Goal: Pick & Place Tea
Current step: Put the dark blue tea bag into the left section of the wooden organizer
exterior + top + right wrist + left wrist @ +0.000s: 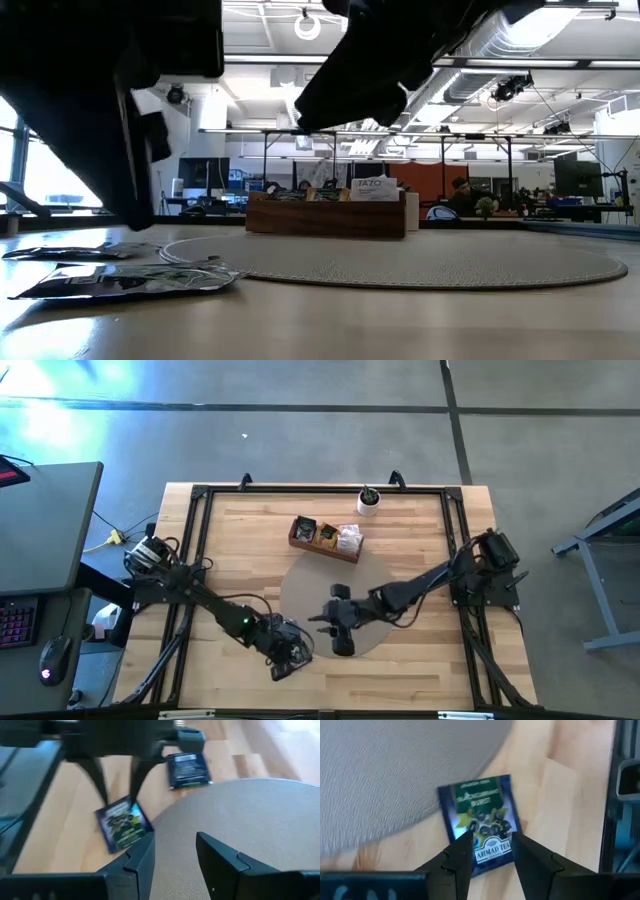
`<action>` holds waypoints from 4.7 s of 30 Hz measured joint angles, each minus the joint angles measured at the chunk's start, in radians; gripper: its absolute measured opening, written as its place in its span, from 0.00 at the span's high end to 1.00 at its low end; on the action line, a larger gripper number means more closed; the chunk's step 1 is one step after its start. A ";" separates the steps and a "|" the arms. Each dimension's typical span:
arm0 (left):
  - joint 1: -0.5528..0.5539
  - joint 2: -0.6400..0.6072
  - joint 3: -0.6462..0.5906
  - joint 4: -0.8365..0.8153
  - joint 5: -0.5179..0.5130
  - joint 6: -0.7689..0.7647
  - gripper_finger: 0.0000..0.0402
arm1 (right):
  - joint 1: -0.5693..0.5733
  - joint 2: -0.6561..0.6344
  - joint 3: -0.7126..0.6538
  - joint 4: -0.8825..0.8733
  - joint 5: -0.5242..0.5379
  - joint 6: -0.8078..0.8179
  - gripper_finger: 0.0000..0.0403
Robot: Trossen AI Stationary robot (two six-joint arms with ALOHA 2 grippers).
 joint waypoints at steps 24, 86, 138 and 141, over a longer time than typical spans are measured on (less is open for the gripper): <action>-0.168 0.000 0.092 -0.135 -0.148 0.240 0.98 | 0.036 0.248 0.000 0.314 0.084 0.378 0.65; 0.025 0.119 -0.147 0.432 0.039 0.274 1.00 | 0.035 0.299 0.001 0.299 0.113 0.375 0.65; 0.059 0.057 -0.124 0.416 -0.030 0.301 1.00 | 0.034 0.279 -0.001 0.300 0.139 0.282 0.99; 0.042 0.002 -0.106 0.346 -0.087 0.301 1.00 | 0.032 0.241 -0.001 0.291 0.147 0.235 0.99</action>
